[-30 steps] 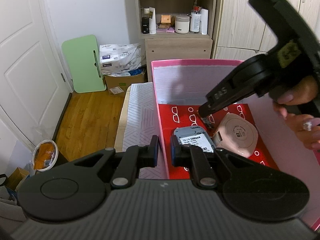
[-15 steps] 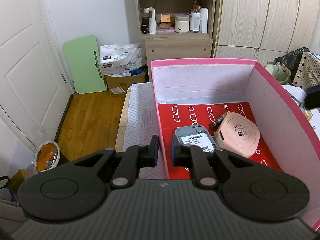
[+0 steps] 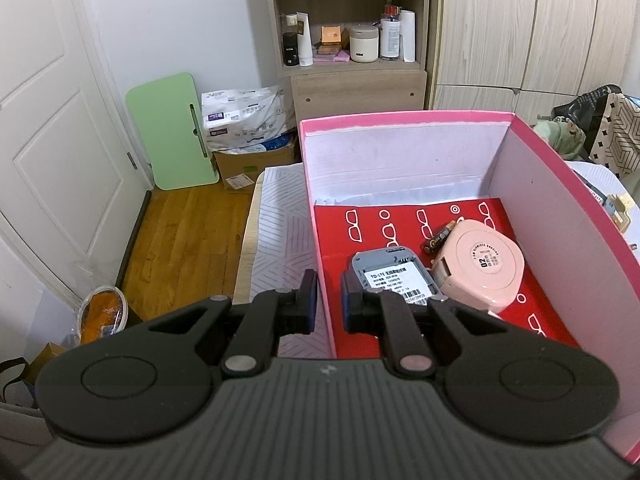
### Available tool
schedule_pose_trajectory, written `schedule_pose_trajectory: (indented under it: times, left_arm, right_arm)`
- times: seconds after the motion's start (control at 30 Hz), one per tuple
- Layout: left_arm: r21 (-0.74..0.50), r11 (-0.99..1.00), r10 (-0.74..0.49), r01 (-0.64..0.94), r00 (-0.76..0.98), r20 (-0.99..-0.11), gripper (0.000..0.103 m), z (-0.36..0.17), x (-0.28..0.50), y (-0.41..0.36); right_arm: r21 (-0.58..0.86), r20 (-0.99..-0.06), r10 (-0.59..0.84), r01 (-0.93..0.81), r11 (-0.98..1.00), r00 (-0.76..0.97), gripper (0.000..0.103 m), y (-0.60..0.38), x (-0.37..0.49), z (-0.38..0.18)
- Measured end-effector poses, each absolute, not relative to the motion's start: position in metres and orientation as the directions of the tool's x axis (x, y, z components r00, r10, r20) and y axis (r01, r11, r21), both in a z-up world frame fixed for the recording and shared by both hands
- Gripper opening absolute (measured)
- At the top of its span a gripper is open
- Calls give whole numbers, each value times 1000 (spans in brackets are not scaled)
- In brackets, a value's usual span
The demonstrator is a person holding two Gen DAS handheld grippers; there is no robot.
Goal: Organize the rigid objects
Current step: 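Move the right gripper back to the table over the purple starfish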
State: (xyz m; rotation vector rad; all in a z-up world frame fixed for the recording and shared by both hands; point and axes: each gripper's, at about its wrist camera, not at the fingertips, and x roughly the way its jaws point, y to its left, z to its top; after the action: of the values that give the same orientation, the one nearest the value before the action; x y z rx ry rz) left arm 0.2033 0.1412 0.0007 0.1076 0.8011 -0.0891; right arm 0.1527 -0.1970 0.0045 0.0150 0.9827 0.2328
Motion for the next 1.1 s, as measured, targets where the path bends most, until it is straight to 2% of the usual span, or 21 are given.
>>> schedule_pose_trajectory:
  times: [0.13,0.27,0.43,0.47,0.5,0.53,0.8,0.87,1.1]
  left_arm:
    - [63,991,-38,121,693,-720,11,0,203,140]
    - [63,991,-38,120,693,-720,11,0,203,141]
    - [67,990,-36,121,693,-720,11,0,203,141]
    - [66,990,-37,121,693,-720,11,0,203,141]
    - [66,991,-37,121,694,-719,11,0,203,141]
    - [69,990,-35,121,693,-720,11,0,203,141]
    - [67,990,-36,121,694,-719,11,0,203,141]
    - [71,990,-34,122,694,-719,11,0,203,141]
    - [75,990,-32,123,693,-720,11,0,203,141]
  right_arm:
    - [95,-824,170,-165,982,541,45,-209,145,-18]
    - [141,-824,216,-180,974,524,45,-211,145,-33]
    - [131,-824,216,-194,972,524,50,-202,155,-47]
    - [131,-819,214,-190,973,532,53,-202,157,-49]
    - [129,-813,211,-187,974,542,60,-202,159,-50]
    - [127,-808,207,-181,975,551,63,-202,160,-50]
    - [118,-797,166,-119,986,581,65,-207,168,-61]
    - [93,-792,150,-125,988,592,58,-206,168,-62]
    - [52,-790,126,-139,989,600,57,-202,160,-56]
